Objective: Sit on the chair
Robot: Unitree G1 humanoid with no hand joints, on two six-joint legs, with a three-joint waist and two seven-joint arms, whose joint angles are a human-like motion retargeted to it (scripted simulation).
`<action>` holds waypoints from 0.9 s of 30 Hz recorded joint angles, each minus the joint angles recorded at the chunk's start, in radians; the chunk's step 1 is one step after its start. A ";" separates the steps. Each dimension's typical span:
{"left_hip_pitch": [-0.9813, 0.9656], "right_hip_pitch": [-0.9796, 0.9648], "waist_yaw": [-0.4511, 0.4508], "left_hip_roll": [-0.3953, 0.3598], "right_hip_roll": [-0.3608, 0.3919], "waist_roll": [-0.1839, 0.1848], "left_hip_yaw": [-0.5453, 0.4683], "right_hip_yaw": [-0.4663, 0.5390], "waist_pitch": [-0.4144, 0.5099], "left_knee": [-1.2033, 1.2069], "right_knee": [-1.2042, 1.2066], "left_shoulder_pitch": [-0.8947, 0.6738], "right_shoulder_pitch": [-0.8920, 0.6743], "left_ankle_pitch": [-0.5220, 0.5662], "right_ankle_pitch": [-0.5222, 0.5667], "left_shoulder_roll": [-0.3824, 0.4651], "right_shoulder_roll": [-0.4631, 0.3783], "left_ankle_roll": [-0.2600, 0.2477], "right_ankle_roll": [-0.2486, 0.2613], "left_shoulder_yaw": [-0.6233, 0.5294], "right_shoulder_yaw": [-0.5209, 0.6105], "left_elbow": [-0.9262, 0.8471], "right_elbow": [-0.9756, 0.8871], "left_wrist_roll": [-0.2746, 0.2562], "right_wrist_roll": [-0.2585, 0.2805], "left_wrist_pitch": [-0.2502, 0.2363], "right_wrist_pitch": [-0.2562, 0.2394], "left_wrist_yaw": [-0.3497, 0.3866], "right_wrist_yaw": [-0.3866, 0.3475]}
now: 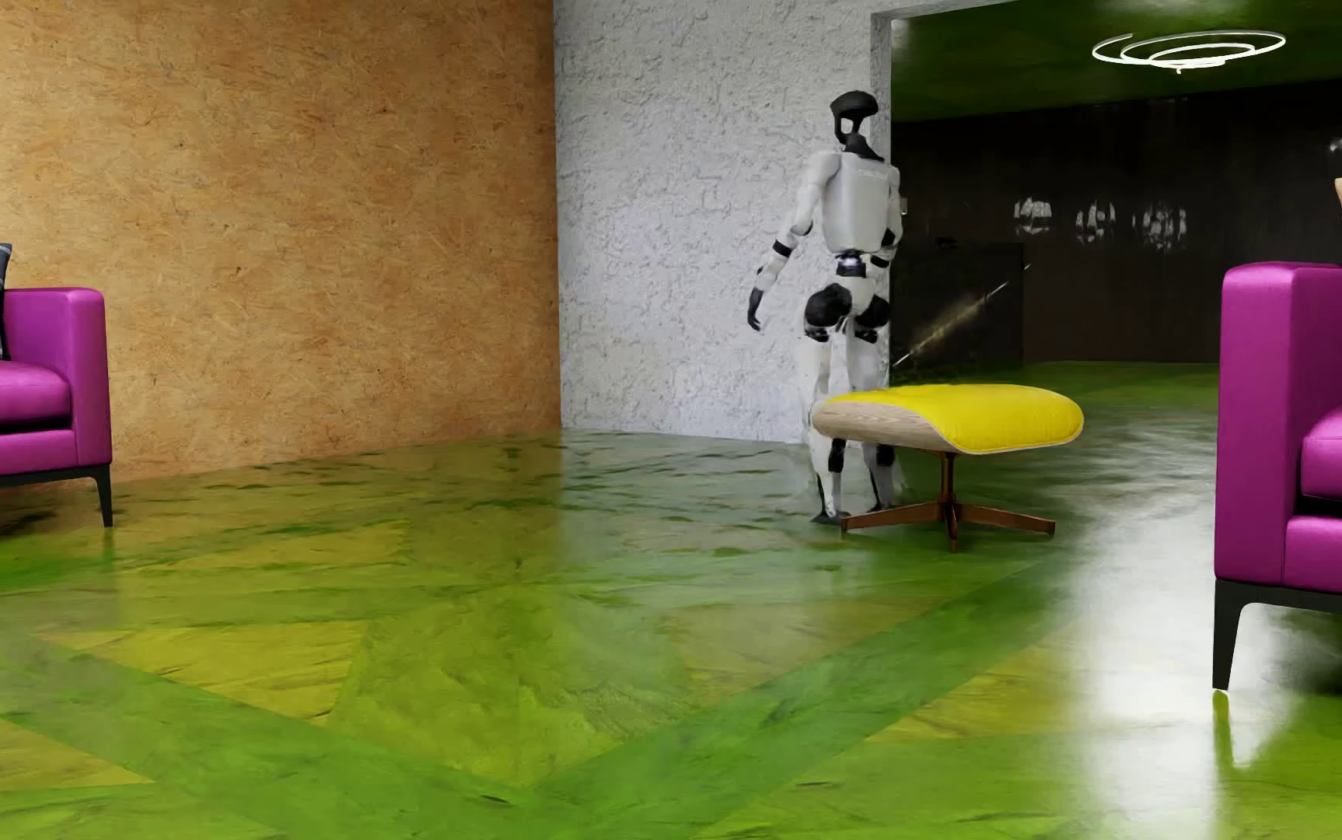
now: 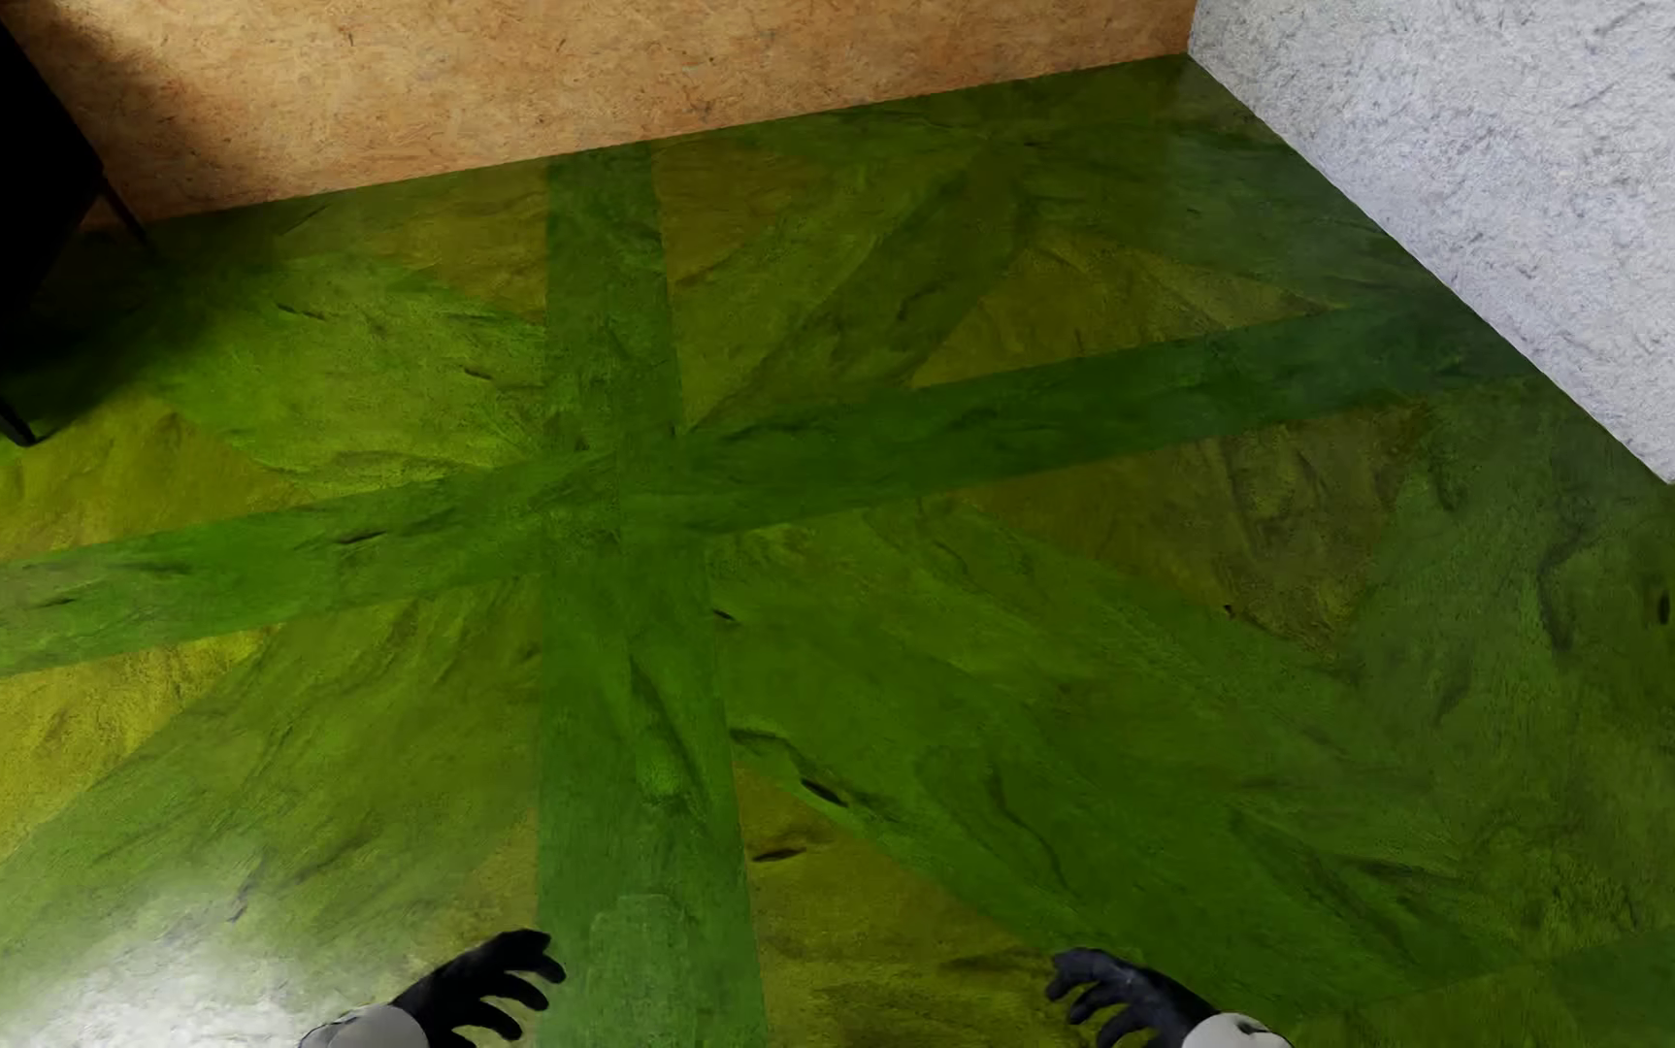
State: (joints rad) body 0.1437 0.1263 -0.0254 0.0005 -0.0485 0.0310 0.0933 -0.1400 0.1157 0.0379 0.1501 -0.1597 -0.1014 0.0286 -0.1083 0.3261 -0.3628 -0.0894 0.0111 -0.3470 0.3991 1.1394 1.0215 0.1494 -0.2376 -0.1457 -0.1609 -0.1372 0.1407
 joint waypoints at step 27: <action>0.069 0.060 -0.009 -0.005 -0.001 0.003 -0.006 0.009 -0.082 -0.018 -0.003 0.096 0.055 -0.033 -0.024 -0.067 0.022 0.014 -0.020 0.032 -0.025 0.052 0.097 0.003 0.026 0.024 0.054 -0.018 -0.010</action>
State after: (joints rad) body 0.2123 0.1859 -0.0344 -0.0049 -0.0494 0.0337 0.0871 -0.1308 0.0333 0.0203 0.1475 -0.0640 -0.0463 -0.0046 -0.1327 0.2592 -0.3410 -0.0755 -0.0091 -0.3149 0.3745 1.1910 1.1187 0.1520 -0.2116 -0.1221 -0.1065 -0.1551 0.1311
